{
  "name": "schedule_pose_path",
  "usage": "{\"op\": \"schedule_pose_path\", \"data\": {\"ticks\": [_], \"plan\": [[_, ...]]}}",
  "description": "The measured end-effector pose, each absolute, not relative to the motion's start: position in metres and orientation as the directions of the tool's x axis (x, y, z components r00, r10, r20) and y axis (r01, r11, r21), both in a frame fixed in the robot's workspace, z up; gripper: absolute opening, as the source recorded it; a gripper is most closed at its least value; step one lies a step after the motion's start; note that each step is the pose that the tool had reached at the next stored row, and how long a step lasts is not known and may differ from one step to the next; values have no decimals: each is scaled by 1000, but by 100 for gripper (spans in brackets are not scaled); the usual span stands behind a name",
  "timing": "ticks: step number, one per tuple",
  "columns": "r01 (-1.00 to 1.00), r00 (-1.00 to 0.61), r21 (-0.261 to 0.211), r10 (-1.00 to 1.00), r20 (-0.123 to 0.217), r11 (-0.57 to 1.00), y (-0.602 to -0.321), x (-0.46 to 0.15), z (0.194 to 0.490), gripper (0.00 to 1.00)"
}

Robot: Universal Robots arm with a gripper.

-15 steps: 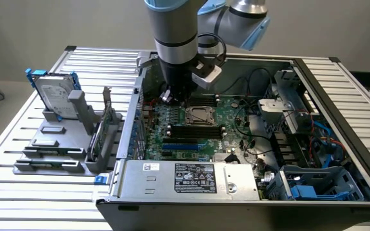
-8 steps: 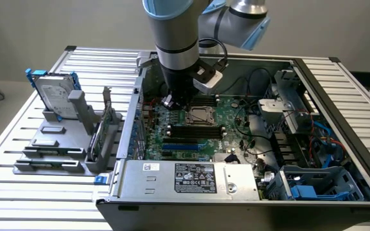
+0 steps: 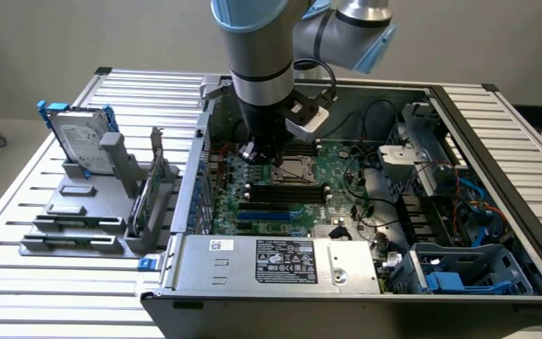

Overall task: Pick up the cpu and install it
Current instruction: 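Install the first cpu locking lever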

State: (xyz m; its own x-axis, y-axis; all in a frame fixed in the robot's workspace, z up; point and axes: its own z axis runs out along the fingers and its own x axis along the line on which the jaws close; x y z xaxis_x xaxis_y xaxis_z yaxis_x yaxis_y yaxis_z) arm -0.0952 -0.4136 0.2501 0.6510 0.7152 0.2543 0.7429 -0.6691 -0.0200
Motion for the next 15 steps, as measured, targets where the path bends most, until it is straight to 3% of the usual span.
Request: {"op": "schedule_pose_path", "data": {"ticks": [15], "plan": [[726,671,-26,699,249,-687,-417,-96,235,11]]}}
